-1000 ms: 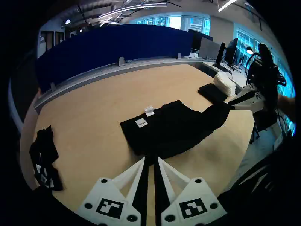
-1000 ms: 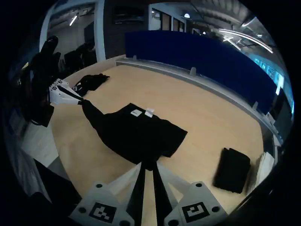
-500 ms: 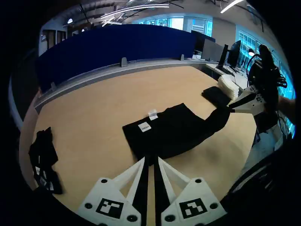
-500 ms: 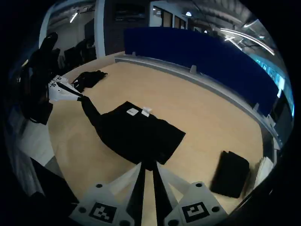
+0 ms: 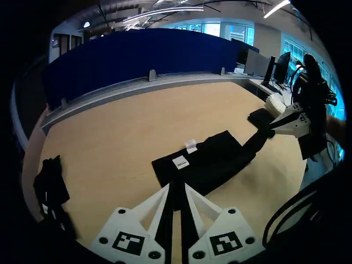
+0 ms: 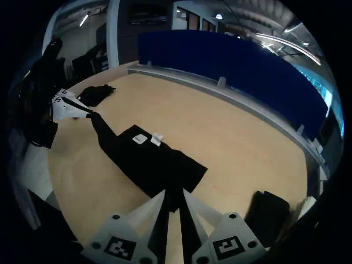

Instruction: Fold towel

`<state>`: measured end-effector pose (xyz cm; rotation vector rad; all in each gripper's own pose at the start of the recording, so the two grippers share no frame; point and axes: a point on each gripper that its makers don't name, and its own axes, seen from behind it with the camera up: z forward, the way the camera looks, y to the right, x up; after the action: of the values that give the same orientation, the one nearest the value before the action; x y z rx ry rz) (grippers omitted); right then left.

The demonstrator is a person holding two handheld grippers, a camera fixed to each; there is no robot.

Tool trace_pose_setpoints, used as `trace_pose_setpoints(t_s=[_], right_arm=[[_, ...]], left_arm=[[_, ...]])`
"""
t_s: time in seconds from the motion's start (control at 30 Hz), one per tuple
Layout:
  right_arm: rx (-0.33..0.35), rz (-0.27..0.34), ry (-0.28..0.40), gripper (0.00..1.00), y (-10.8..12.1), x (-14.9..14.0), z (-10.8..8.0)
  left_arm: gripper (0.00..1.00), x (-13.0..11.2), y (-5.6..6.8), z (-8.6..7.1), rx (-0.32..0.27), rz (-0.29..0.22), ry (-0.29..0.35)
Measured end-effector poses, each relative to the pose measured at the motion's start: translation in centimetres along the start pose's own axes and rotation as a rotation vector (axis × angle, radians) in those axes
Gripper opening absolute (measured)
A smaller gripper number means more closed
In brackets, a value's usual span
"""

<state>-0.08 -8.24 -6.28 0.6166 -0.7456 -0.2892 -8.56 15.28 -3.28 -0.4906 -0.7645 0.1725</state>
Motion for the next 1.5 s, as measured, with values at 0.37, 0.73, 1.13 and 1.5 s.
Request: trace_pose_setpoints(t_s=[0.37,0.73,1.13,1.5], right_arm=[[0.005,0.004,-0.019,0.13,1.1,0.1,2.4],[0.007,0.024,-0.051,0.13,1.9,-1.1,4.3],[-0.007,0.087,-0.074,0.13,3.6,-2.4,7.9],[-0.023,0.13,-0.087,0.14,4.2,-3.1,9.8]], left_arm=[[0.09,0.4,-1.1,2.6,0.002,0.004,-0.008],[0.09,-0.4,-1.3,4.9,-0.007,0.006,-0.026],[0.09,-1.1,-2.4,8.3,0.003,0.019,-0.038],[0.09,-1.8,-2.9,10.7,0.014,0.016,-0.04]])
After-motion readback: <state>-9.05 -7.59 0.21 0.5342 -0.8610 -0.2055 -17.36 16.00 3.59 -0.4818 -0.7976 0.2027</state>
